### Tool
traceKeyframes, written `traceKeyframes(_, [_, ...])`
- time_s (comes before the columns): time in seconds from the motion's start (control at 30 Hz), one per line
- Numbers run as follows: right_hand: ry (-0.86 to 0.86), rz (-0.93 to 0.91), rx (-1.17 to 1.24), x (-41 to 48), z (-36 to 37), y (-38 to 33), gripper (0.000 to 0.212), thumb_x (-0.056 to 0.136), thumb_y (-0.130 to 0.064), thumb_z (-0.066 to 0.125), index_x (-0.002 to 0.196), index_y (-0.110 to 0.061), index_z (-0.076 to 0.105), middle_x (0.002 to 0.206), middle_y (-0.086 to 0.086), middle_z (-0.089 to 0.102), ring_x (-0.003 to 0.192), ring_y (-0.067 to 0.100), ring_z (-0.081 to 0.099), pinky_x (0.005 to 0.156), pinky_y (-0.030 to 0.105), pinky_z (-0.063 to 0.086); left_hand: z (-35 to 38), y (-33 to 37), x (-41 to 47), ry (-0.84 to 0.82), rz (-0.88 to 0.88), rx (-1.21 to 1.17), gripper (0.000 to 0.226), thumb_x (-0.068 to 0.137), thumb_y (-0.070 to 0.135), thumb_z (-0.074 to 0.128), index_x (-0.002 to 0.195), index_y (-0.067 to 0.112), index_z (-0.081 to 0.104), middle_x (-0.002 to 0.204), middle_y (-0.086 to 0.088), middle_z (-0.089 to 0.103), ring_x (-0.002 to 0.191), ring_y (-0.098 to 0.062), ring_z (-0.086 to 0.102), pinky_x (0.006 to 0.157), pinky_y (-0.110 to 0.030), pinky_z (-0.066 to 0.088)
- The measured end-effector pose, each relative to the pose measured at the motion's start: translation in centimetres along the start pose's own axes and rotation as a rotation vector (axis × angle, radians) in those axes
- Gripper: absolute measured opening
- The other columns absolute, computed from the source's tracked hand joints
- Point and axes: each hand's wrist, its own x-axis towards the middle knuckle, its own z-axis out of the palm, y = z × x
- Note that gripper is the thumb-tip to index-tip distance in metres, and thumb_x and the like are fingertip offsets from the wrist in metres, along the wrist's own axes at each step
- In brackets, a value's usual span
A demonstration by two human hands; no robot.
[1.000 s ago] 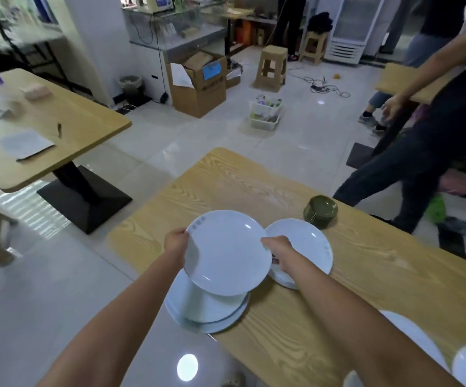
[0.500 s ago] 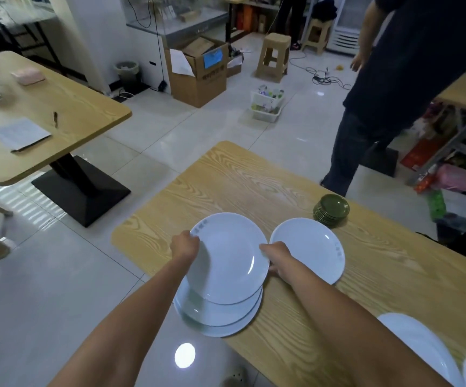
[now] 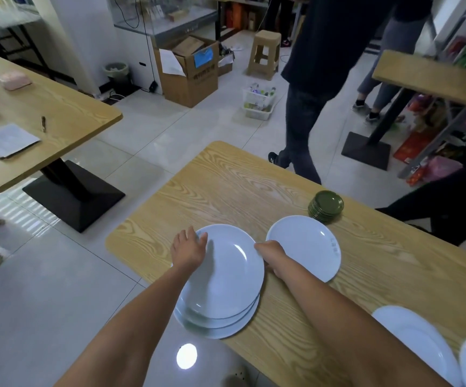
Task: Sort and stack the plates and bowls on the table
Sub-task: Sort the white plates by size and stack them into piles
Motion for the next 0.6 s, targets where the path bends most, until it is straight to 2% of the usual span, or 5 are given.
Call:
traceKeyframes(0.1, [0.123, -0.165, -0.273, -0.2, -1.1, 0.6, 0.034, 0.093, -0.031, 0.043, 0.113, -0.009, 0.058, 0.117, 0.009, 0.055, 0.104, 0.026, 0.056, 0.087, 0.034, 0.044, 0.2, 0.5, -0.3, 0.025, 0.117, 0.106, 0.066, 0.1, 0.05, 0.025, 0.154, 0.015, 0.009, 0.161, -0.007, 0.008, 0.15, -0.026, 0.003, 0.121, -0.042, 0.006])
traceKeyframes(0.17, [0.202, -0.33, -0.459, -0.8, -2.4, 1.4, 0.045, 0.098, -0.035, 0.038, 0.135, -0.012, 0.048, 0.135, 0.008, 0.044, 0.123, 0.026, 0.046, 0.099, 0.038, 0.041, 0.5, 1.4, -0.4, 0.047, 0.221, 0.178, 0.068, 0.1, 0.052, 0.023, 0.155, 0.017, 0.003, 0.162, -0.007, 0.001, 0.15, -0.025, -0.004, 0.121, -0.042, 0.001])
traceKeyframes(0.3, [0.318, -0.576, -0.881, -1.7, -6.1, 3.6, 0.047, 0.101, -0.038, 0.033, 0.143, -0.017, 0.037, 0.144, 0.005, 0.039, 0.129, 0.023, 0.04, 0.105, 0.036, 0.035, 2.2, 4.6, -0.4, 0.08, 0.437, 0.327, 0.07, 0.098, 0.056, 0.02, 0.154, 0.02, -0.001, 0.162, -0.006, -0.006, 0.15, -0.024, -0.01, 0.121, -0.042, -0.003])
traceKeyframes(0.43, [0.378, -0.545, -1.069, -2.6, -11.1, 7.5, 0.051, 0.101, -0.043, 0.028, 0.148, -0.022, 0.029, 0.15, 0.0, 0.032, 0.138, 0.017, 0.031, 0.118, 0.036, 0.015, 5.2, 9.6, -1.7, 0.045, 0.624, 0.417, 0.083, 0.084, 0.067, -0.005, 0.154, 0.022, -0.004, 0.162, -0.004, -0.009, 0.15, -0.022, -0.01, 0.12, -0.041, -0.005])
traceKeyframes(0.6, [0.494, -0.37, -1.056, -4.7, -18.3, 13.5, 0.051, 0.099, -0.042, 0.032, 0.146, -0.022, 0.03, 0.15, -0.001, 0.034, 0.139, 0.017, 0.031, 0.117, 0.04, 0.014, 10.5, 16.2, -4.7, -0.022, 0.833, 0.516, 0.071, 0.097, 0.059, 0.018, 0.154, 0.022, -0.004, 0.162, -0.002, -0.008, 0.15, -0.021, -0.01, 0.12, -0.041, -0.006])
